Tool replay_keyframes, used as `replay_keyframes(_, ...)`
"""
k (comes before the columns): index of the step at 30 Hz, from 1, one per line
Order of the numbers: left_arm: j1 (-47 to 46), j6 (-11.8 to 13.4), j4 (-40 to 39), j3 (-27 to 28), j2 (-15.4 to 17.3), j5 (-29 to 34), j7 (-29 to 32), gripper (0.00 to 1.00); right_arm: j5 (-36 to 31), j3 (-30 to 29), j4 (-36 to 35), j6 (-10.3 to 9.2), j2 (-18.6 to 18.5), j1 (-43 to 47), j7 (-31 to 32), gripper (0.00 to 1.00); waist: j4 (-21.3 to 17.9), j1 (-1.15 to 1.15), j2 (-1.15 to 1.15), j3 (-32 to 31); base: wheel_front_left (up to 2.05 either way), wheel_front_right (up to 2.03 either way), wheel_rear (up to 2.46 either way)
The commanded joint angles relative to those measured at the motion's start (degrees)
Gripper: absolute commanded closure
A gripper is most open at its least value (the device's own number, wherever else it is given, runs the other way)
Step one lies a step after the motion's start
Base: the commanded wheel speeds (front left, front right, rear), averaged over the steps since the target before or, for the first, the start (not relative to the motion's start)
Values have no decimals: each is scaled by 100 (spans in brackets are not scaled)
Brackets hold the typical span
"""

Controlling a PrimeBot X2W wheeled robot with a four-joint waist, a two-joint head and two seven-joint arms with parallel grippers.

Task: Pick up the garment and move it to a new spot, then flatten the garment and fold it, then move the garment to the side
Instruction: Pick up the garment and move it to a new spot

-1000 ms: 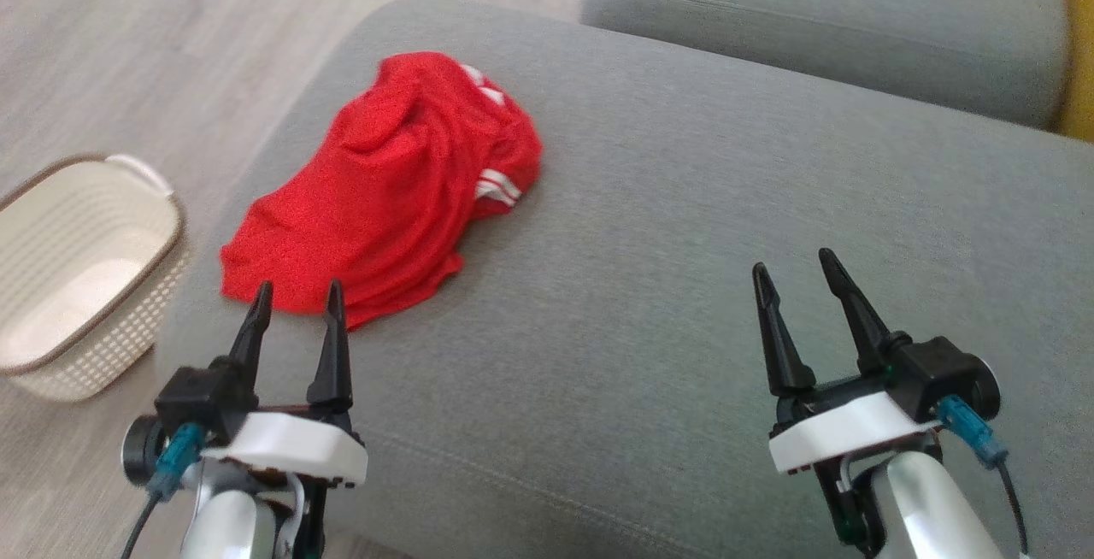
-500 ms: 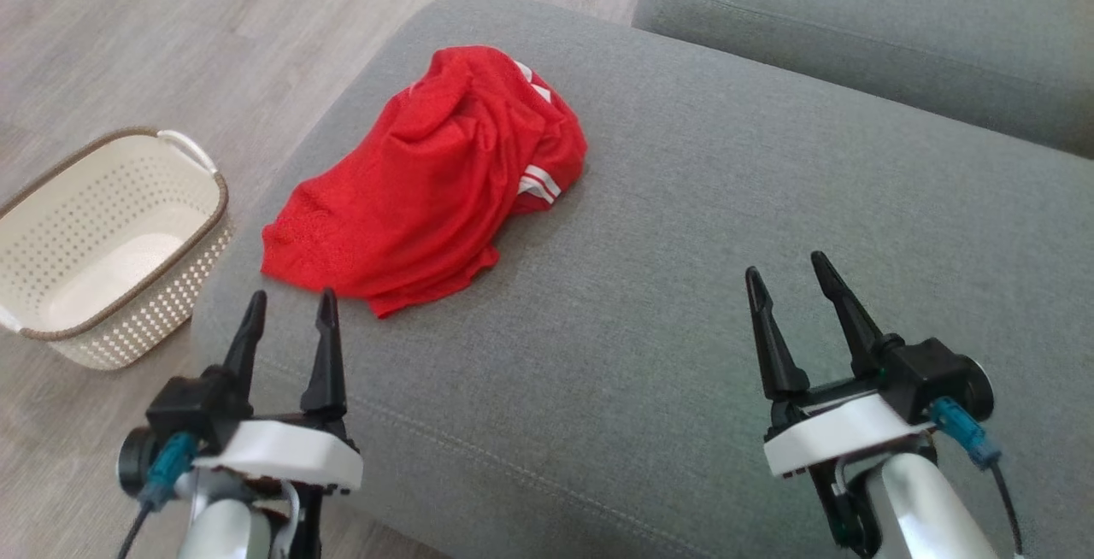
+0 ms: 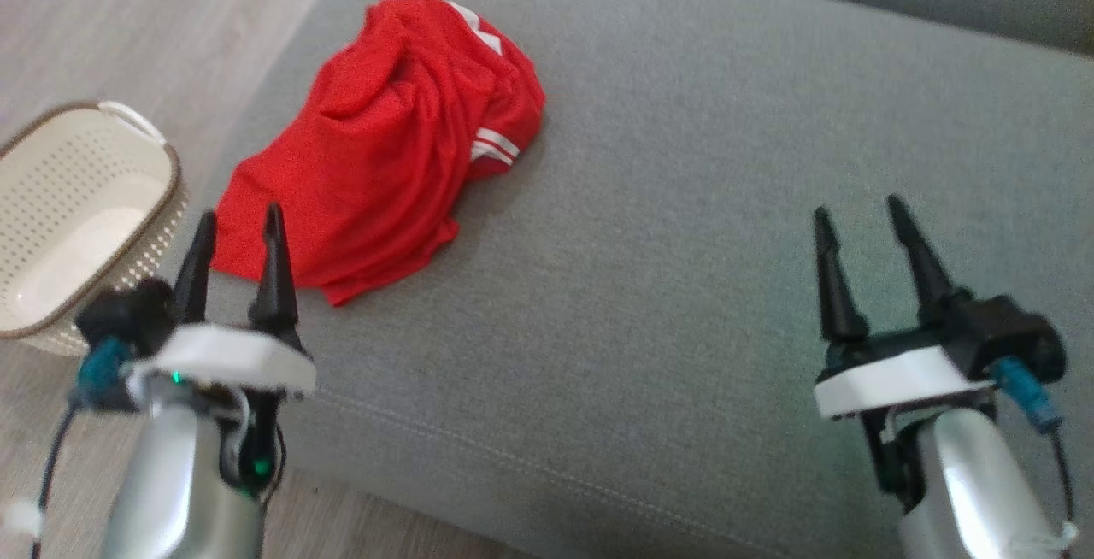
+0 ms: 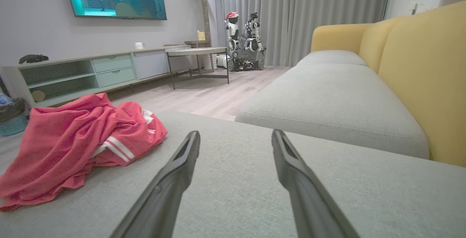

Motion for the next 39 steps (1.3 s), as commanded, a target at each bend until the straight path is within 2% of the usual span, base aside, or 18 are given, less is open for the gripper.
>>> replay_keyframes(1,-408,-33,-35,190,188,-83,-45,0,-63,70,-231,44,-30,-250,28,0,-151,0,0,272,0,0,0)
replay_keyframes(5,-1195,-103,641,69,427,-375,173,0,-258,-326,-401,44,-30,-399,121,0,-272,0,0,568,0,0,0)
replay_keyframes(9,-1916,-126,1218,-127,665,-627,433,0,-451,-476,-623,44,-30,-520,245,0,-391,0,0,807,0,0,0)
replay_keyframes(21,-3368,-132,2413,-1361,1447,-1409,887,0,-686,-358,-1144,44,-30,-648,545,0,-682,0,0,1430,0,0,0)
replay_keyframes(26,-3607,-132,2727,-1759,1563,-1637,956,0,-696,-314,-1208,44,-30,-663,570,0,-738,0,0,1510,0,0,0)
replay_keyframes(28,-3696,-132,2878,-2071,1628,-1826,1013,100,-689,-292,-1221,44,-30,-659,573,0,-761,0,0,1524,0,0,0)
replay_keyframes(34,-3802,-132,3068,-2255,1765,-2093,419,100,-598,-254,-1100,44,-30,-626,520,0,-757,0,0,1363,0,0,0)
replay_keyframes(39,-3903,-129,3052,-2065,1866,-2105,-3,100,-481,-212,-894,44,-30,-567,403,0,-714,0,0,1015,0,0,0)
